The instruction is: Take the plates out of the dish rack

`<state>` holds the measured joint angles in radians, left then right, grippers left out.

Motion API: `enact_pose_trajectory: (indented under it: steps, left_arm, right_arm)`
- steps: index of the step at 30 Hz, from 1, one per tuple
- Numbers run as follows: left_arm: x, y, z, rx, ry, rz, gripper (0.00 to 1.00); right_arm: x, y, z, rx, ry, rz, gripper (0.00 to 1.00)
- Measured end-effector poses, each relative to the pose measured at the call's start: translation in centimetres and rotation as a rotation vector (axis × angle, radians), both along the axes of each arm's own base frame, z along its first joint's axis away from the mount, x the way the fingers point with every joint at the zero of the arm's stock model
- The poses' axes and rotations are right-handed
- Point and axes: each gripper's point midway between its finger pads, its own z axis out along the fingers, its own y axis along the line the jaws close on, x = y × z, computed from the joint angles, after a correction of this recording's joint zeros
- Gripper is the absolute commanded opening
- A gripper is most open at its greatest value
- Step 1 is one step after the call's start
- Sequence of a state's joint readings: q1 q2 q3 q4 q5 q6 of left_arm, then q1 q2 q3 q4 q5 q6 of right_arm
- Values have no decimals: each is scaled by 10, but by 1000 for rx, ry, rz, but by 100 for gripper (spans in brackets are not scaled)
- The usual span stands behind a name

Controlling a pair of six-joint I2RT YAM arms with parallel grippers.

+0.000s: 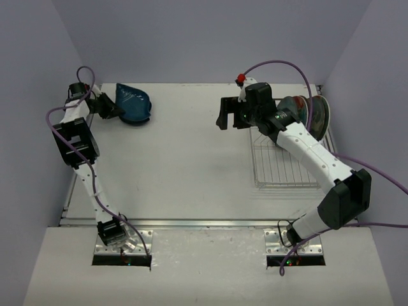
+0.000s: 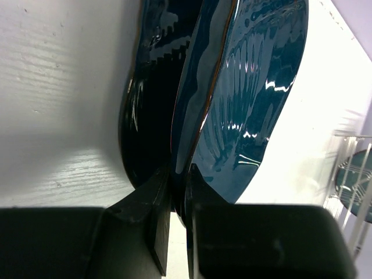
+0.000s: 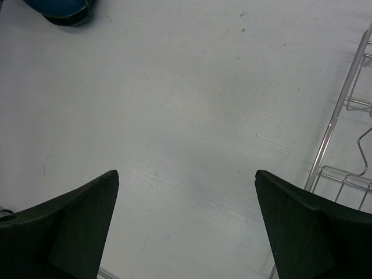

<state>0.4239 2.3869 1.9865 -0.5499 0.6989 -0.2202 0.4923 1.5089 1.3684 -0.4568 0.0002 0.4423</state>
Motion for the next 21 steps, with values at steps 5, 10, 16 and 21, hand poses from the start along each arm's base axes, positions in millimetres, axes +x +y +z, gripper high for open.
enact_pose_trajectory:
  steps: [5, 10, 16, 21]
  left_arm:
    - [-1, 2, -5, -44, 12, -11, 0]
    - [1, 8, -8, -47, 7, -9, 0]
    - [-2, 17, -18, -78, 17, 1, 0]
    - [-1, 19, -17, -75, 15, -9, 14]
  right_arm:
    - [0, 0, 0, -1, -3, 2, 99]
    - [1, 0, 0, -3, -6, 4, 99]
    - [1, 0, 0, -8, -8, 8, 99]
    - [0, 1, -1, -8, -7, 17, 99]
